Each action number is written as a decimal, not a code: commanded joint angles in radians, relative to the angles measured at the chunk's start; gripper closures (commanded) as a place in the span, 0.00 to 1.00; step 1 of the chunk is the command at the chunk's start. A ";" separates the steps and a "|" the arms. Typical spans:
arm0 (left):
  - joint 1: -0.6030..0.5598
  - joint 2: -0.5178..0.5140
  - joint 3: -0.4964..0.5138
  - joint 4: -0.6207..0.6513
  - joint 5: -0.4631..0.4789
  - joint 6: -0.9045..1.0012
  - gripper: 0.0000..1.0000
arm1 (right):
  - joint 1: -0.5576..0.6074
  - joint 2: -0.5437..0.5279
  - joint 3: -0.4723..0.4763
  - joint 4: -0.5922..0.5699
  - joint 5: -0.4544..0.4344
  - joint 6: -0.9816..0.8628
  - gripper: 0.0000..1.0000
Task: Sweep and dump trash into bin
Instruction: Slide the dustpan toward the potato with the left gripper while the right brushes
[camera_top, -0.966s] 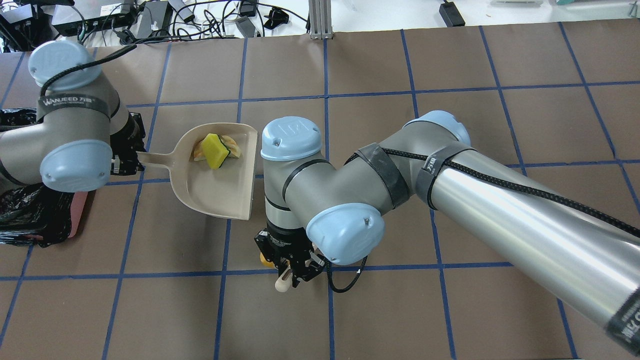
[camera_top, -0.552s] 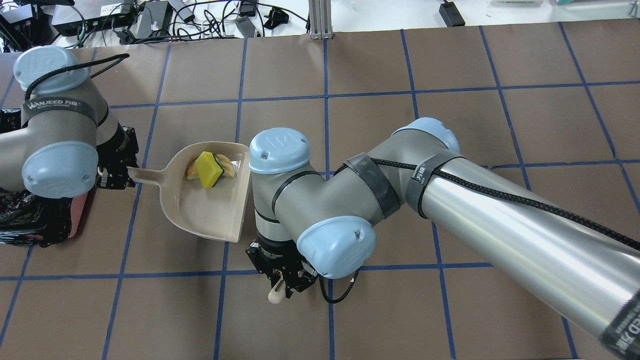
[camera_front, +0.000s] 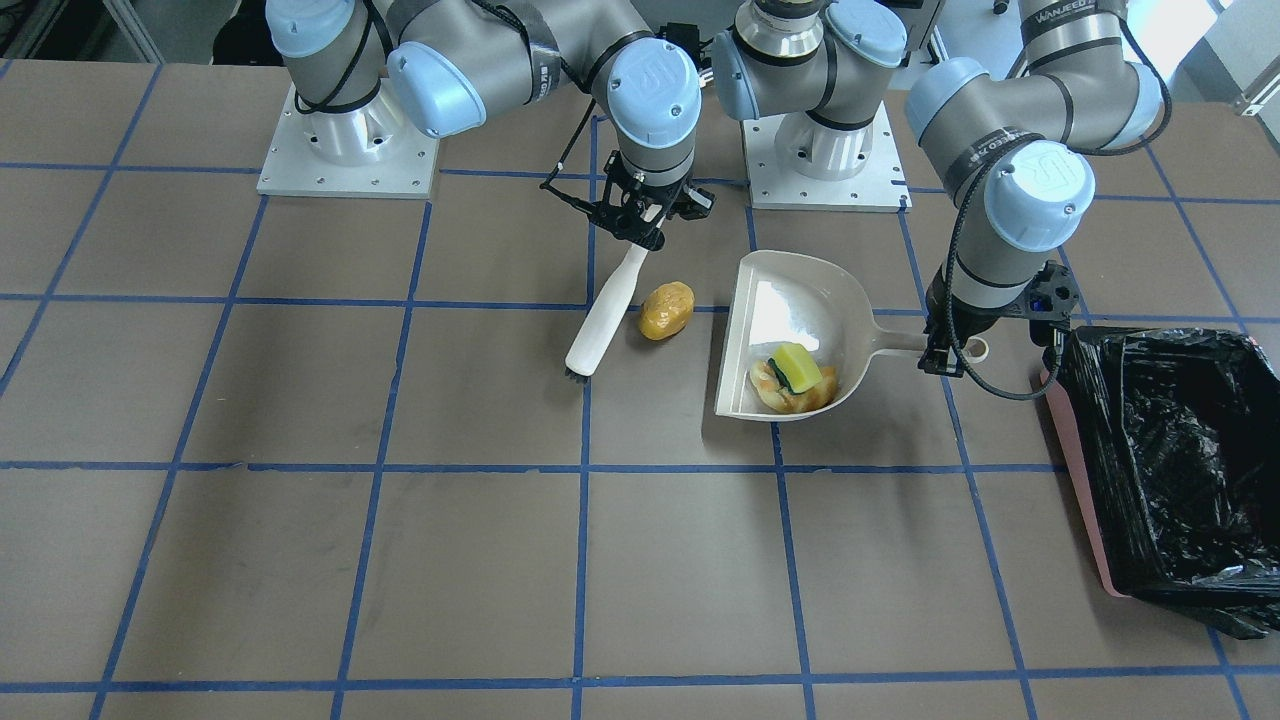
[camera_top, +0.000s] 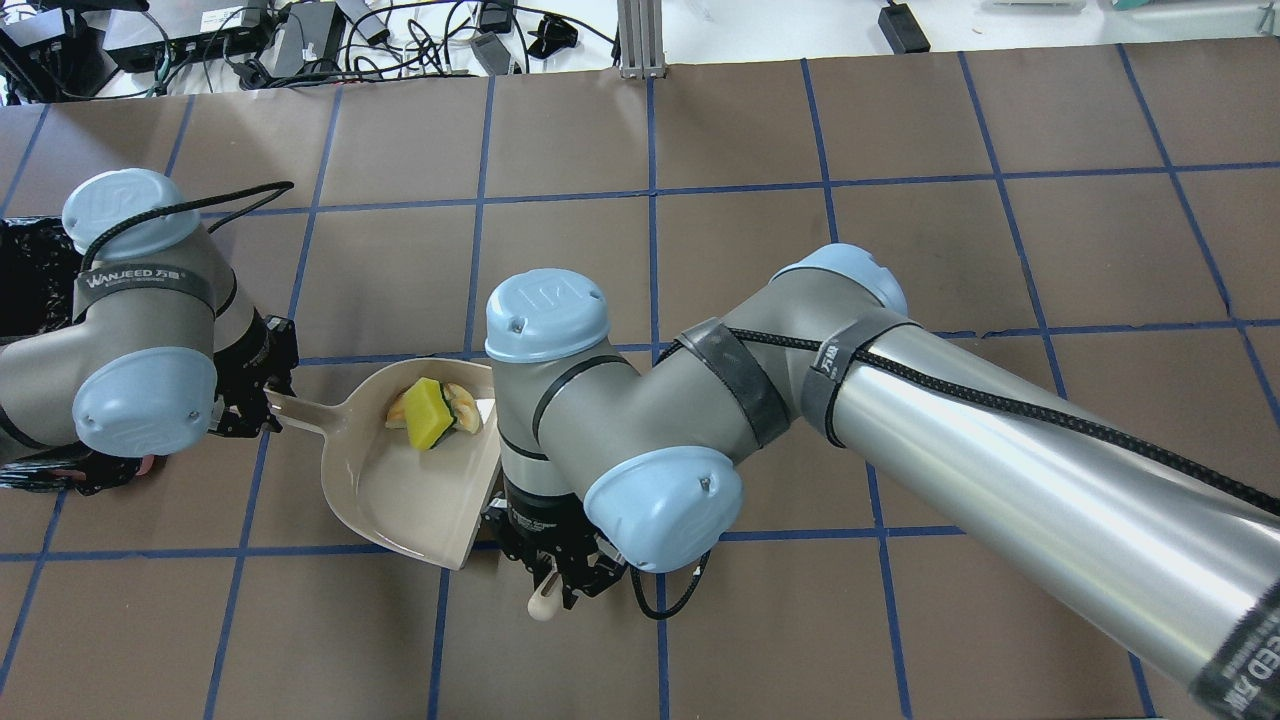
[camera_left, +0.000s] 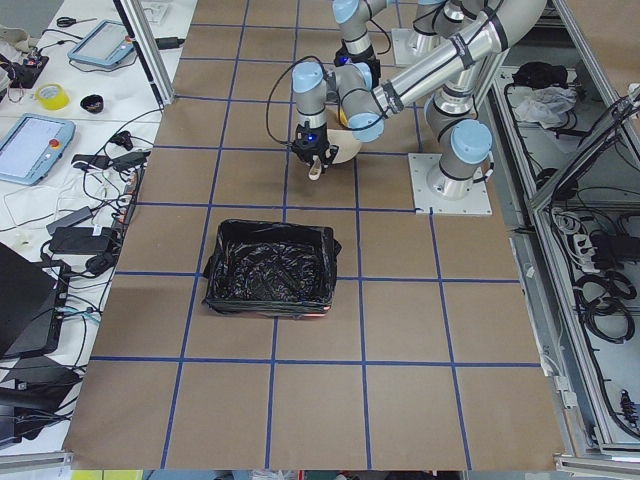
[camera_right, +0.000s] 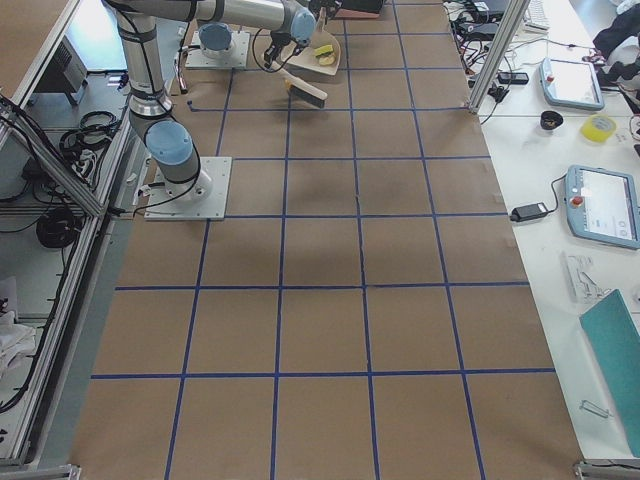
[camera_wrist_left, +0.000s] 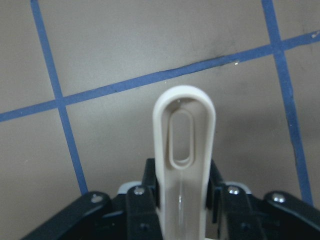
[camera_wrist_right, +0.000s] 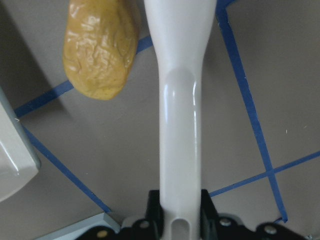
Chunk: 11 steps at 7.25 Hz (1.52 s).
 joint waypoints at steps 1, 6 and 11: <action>0.002 -0.017 -0.073 0.152 0.003 0.045 1.00 | 0.001 0.019 -0.001 -0.048 -0.004 0.000 1.00; 0.001 -0.025 -0.096 0.207 0.007 0.016 1.00 | 0.029 0.025 0.000 -0.075 0.004 0.000 1.00; -0.009 -0.028 -0.096 0.207 0.005 -0.016 1.00 | 0.076 0.185 -0.050 -0.460 0.086 -0.097 1.00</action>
